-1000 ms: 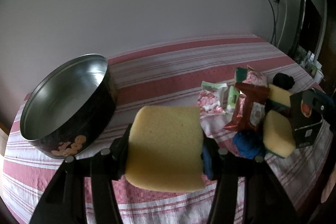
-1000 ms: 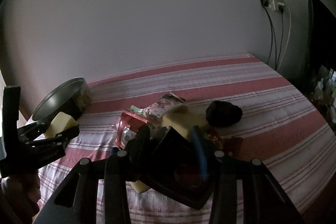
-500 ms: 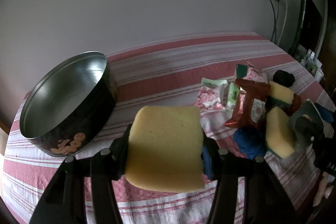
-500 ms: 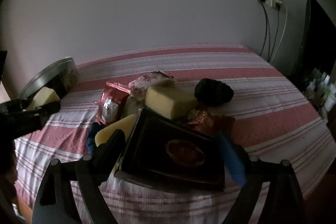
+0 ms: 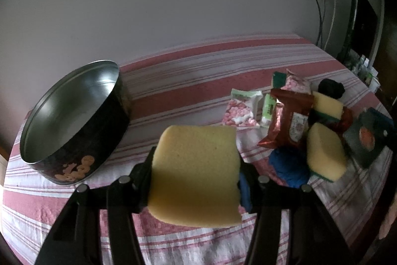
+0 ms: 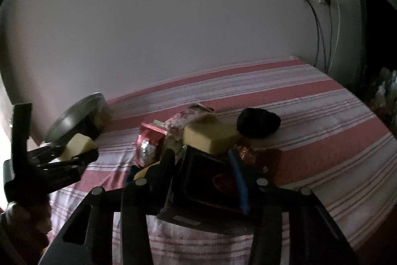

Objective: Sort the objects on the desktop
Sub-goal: 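Grasp the black gold-labelled box with the right tool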

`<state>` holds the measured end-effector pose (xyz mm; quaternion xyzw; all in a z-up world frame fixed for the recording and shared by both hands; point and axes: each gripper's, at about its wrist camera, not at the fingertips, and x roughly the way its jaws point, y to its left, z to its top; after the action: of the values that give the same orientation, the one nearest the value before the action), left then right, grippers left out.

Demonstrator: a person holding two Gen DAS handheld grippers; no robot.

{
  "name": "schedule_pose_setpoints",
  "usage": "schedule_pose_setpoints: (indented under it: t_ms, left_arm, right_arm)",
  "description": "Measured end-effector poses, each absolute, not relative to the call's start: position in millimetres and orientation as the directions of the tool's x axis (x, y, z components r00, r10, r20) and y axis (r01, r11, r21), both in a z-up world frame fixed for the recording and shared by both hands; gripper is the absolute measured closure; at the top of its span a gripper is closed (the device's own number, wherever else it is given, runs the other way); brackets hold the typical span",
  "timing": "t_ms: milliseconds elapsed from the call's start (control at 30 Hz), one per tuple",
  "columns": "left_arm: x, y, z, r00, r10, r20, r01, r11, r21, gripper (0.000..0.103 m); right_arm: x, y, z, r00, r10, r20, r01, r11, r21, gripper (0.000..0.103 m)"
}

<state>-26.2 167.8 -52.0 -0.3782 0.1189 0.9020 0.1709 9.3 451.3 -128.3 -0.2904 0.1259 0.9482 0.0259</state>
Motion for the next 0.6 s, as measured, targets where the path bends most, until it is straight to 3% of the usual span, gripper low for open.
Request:
schedule_pose_setpoints:
  t_ms: [67,133,200,300,600]
  left_arm:
    - [-25.4,167.8,-52.6,-0.658,0.217,-0.721,-0.399,-0.912,0.09,0.048]
    - [-24.0,169.1,-52.8,-0.661,0.215,-0.718,-0.402,-0.911,0.097,0.048]
    - [-23.1,170.3,-53.1,-0.661,0.219,-0.718,-0.408,-0.908,0.099,0.048]
    - [-21.5,170.6,-52.2,-0.663,0.227,-0.714,-0.414,-0.905,0.096,0.048]
    - [-18.2,171.7,-50.7,-0.663,0.234,-0.711,-0.42,-0.902,0.094,0.048]
  right_arm:
    - [15.5,449.2,-130.0,-0.827,-0.064,-0.558,-0.092,-0.964,0.248,0.053]
    - [25.1,445.6,-131.2,-0.823,-0.073,-0.564,-0.084,-0.966,0.246,0.039]
    - [34.1,445.2,-133.1,-0.818,-0.041,-0.574,-0.107,-0.97,0.221,0.019]
    - [46.0,447.6,-139.7,-0.791,0.046,-0.609,-0.185,-0.968,0.167,0.004]
    - [44.1,451.2,-169.3,-0.761,-0.054,-0.646,-0.186,-0.937,0.297,0.003]
